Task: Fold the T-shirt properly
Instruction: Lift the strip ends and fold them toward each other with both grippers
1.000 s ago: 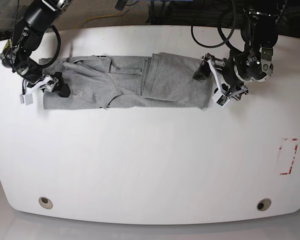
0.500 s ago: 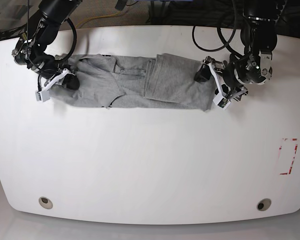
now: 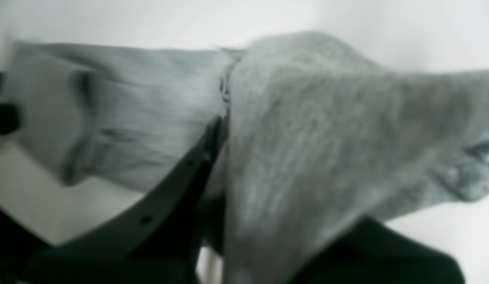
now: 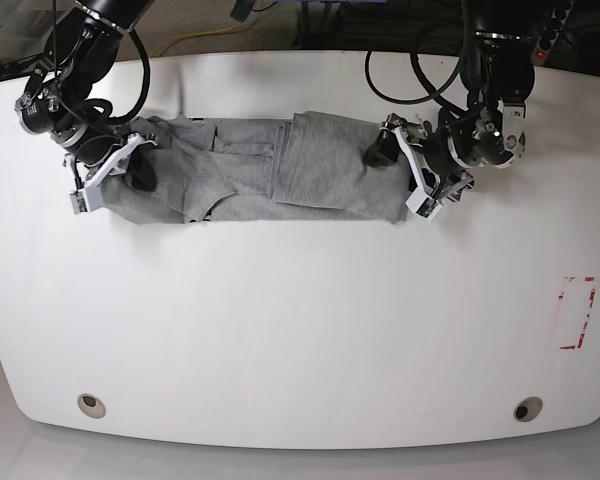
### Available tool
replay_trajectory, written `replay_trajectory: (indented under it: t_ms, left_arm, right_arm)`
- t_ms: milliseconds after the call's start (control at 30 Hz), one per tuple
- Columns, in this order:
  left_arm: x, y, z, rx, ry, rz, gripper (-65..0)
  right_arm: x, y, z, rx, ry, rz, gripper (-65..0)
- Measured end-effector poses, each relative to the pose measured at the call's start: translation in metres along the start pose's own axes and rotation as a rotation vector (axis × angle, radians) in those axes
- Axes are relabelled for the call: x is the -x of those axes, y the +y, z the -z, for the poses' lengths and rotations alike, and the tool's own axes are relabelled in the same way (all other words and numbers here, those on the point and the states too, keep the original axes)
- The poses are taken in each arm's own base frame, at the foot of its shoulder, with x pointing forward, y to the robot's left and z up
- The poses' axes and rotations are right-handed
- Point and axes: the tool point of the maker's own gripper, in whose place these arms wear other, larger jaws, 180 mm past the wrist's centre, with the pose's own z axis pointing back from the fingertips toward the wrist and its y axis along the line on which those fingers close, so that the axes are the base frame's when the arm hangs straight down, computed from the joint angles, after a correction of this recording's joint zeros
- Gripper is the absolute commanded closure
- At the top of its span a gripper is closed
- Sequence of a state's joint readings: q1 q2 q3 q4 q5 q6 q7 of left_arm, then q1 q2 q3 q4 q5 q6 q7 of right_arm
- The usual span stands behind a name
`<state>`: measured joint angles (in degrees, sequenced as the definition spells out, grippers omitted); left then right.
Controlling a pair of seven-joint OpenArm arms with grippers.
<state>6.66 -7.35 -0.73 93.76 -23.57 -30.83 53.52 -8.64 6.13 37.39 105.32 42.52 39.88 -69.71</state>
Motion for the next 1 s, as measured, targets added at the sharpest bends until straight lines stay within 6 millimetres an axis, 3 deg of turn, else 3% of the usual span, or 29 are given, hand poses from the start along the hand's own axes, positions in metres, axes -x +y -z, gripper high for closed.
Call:
replay_trajectory:
  t_ms: [200,467,567,733,933,1000]
  left_arm:
    - [-0.002,-0.008,0.004,0.016,-0.011,-0.015,-50.4]
    - [-0.003,-0.01,0.006,0.022,-0.014,-0.02,-50.4]
    - [-0.002,-0.009,0.005,0.02,-0.013,-0.021,-50.4]
    - [-0.003,-0.011,0.006,0.024,-0.014,-0.022,-50.4]
    - [-0.003,-0.011,0.006,0.022,-0.015,-0.023,-50.4]
    - [-0.003,-0.011,0.006,0.022,-0.015,-0.023,-50.4]
  right_arm:
    - [-0.011,0.041,-0.002,-0.104,-0.044,-0.01,0.0]
    - [-0.009,0.145,0.03,-0.414,-0.044,-0.027,0.0]
    - [-0.01,0.17,0.043,-0.473,-0.037,-0.032,0.0]
    - [-0.008,0.182,0.066,-0.483,0.003,-0.054,0.0]
    - [-0.013,0.175,0.085,-0.453,0.005,-0.062,0.0]
    - [-0.012,0.169,0.089,-0.427,0.022,-0.078,-5.1]
